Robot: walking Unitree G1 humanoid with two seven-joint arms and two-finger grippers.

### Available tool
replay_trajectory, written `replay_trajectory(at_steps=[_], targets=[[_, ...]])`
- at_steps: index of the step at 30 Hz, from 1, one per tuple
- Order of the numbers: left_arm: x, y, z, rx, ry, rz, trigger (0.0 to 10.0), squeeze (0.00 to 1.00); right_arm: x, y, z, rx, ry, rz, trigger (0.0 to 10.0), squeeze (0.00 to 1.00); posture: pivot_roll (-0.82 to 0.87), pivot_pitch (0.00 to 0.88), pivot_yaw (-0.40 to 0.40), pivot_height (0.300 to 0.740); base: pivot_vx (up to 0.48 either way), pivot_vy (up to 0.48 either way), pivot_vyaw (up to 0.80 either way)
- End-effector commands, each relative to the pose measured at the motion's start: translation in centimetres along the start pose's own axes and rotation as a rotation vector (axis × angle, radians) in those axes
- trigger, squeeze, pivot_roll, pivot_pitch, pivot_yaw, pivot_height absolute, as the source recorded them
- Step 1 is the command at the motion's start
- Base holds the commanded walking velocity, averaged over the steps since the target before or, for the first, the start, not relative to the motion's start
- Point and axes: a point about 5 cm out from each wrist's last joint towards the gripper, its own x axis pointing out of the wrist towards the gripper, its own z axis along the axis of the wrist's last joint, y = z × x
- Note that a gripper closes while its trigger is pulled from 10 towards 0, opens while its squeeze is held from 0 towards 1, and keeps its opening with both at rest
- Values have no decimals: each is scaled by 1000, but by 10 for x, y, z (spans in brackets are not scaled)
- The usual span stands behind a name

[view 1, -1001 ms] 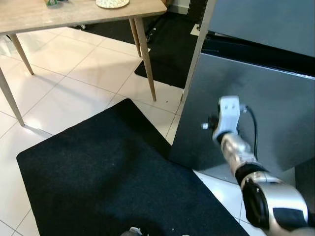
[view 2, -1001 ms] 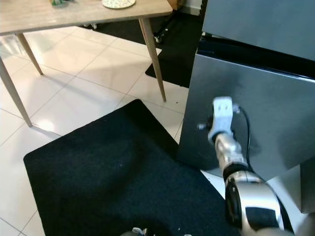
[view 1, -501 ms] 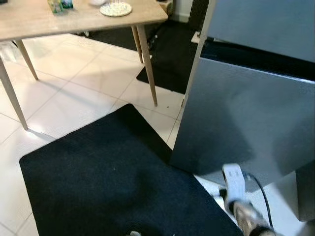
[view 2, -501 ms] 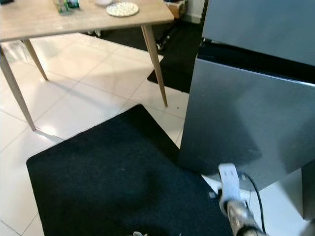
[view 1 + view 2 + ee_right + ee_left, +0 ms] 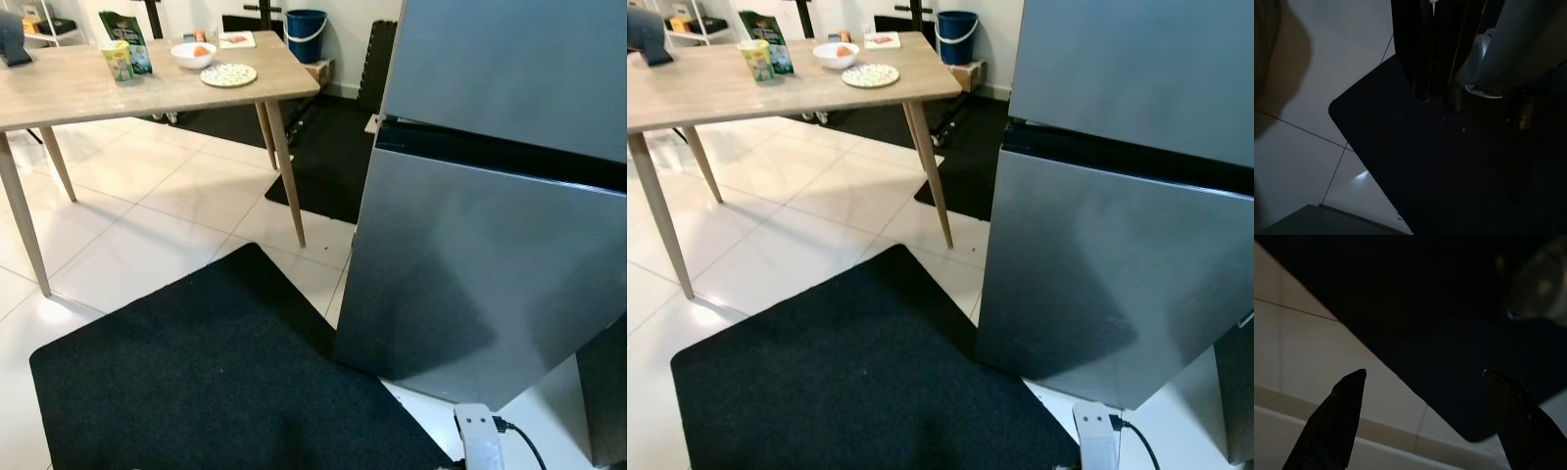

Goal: Restocking fridge

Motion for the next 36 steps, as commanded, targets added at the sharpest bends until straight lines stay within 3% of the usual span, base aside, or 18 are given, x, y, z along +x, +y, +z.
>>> replay_trajectory(at_steps=[1,6,8,12,13,14,15,16,24,36], targets=[[-1,9,4,2,-10,46,10000,0,-1,3,-7,-5,29,1,10000,0,3,54,4,740,0,0,0],[5,-8,17,43,-41,5,10000,0,-2,6,-17,-20,67,3,10000,0,-6,32,8,740,0,0,0],[8,-23,21,62,-45,-29,10000,0,-3,8,-23,-23,83,6,10000,0,-5,20,4,740,0,0,0],[10,-37,22,70,-46,-57,10000,0,-4,9,-27,-26,96,8,10000,0,-5,14,2,740,0,0,0],[10,-50,20,93,-39,-86,10000,0,-5,9,-31,-32,110,7,10000,0,-8,7,2,740,0,0,0],[10,-50,20,93,-39,-86,10000,0,-5,9,-31,-32,110,7,10000,0,-8,7,2,740,0,0,0],[11,-62,16,110,-23,-117,10000,0,-5,9,-34,-34,118,4,10000,0,-12,5,-1,740,266,0,0],[11,-64,14,115,-19,-124,10000,0,-5,9,-34,-34,119,4,10000,0,-13,5,-1,740,266,0,0],[9,-76,5,145,10,-158,10000,0,-6,8,-36,-43,127,2,10000,0,-14,5,-4,740,311,0,0],[10,-68,7,158,9,-143,10000,0,-6,9,-36,-48,129,3,10000,0,-13,4,1,740,339,0,0]])
